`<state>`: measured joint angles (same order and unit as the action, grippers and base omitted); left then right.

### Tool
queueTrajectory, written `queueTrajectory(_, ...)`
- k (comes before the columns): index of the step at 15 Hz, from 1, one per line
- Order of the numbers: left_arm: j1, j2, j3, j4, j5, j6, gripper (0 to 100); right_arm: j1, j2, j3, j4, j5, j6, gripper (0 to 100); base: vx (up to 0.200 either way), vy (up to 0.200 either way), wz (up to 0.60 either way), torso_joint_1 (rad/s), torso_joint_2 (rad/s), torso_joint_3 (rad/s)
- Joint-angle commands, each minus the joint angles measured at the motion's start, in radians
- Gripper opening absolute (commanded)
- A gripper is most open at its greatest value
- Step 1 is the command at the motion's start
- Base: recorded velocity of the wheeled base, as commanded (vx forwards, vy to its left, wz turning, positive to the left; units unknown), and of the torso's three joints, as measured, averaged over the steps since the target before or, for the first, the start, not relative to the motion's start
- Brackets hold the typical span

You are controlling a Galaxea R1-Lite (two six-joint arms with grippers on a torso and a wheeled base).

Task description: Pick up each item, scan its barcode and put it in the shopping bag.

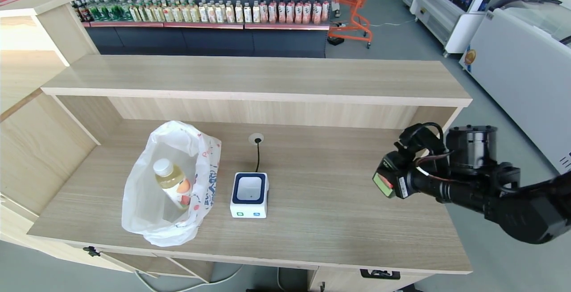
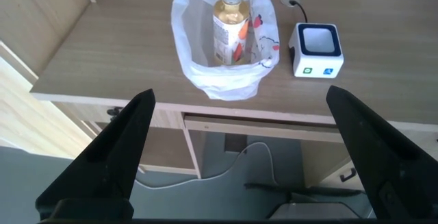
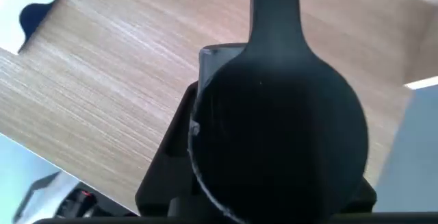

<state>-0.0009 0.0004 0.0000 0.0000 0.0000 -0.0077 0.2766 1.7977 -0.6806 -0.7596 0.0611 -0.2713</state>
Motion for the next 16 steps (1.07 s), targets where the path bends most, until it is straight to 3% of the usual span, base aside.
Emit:
queueTrajectory(1,-0.001,0.000,0.000,0.000,0.000,0.000,100,-0.100,-0.324,0.225,-0.078,0.008,-0.327,0,0.000,0.000,0.00,0.000,0.00,0.000)
queueTrajectory(2,-0.001,0.000,0.000,0.000,0.000,0.000,100,-0.091,-0.368,0.228,-0.076,0.051,-0.480,0,0.000,0.000,0.00,0.000,0.00,0.000)
queueTrajectory(4,0.001,0.000,0.000,0.000,0.000,0.000,100,-0.054,-0.393,0.231,-0.053,0.358,-0.803,0,0.000,0.000,0.00,0.000,0.00,0.000)
queueTrajectory(5,-0.001,0.000,0.000,0.000,0.000,0.000,100,-0.057,-0.391,0.228,0.006,0.497,-1.048,0,0.000,0.000,0.00,0.000,0.00,0.000)
queueTrajectory(6,-0.001,0.000,0.000,0.000,0.000,0.000,100,-0.037,-0.382,0.220,0.094,0.574,-1.321,0,0.000,0.000,0.00,0.000,0.00,0.000)
queueTrajectory(7,-0.001,0.000,0.000,0.000,0.000,0.000,100,-0.008,-0.376,0.214,0.135,0.580,-1.467,0,0.000,0.000,0.00,0.000,0.00,0.000)
queueTrajectory(8,-0.001,0.000,0.000,0.000,0.000,0.000,100,0.099,-0.343,0.202,0.195,0.569,-1.715,0,0.000,0.000,0.00,0.000,0.00,0.000)
queueTrajectory(9,0.001,0.000,0.000,0.000,0.000,0.000,100,0.148,-0.320,0.199,0.206,0.559,-1.784,0,0.000,0.000,0.00,0.000,0.00,0.000)
queueTrajectory(10,0.001,0.000,0.000,0.000,0.000,0.000,100,0.270,-0.267,0.191,0.201,0.542,-1.964,0,0.000,0.000,0.00,0.000,0.00,0.000)
queueTrajectory(12,-0.001,0.000,0.000,0.000,0.000,0.000,100,0.383,-0.227,0.177,0.189,0.542,-2.085,0,0.000,0.000,0.00,0.000,0.00,0.000)
queueTrajectory(13,-0.001,0.000,0.000,0.000,0.000,0.000,100,0.483,-0.181,0.176,0.140,0.540,-2.113,0,0.000,0.000,0.00,0.000,0.00,0.000)
queueTrajectory(16,-0.001,0.000,0.000,0.000,0.000,0.000,100,0.573,-0.064,0.177,-0.040,0.571,-2.122,0,0.000,0.000,0.00,0.000,0.00,0.000)
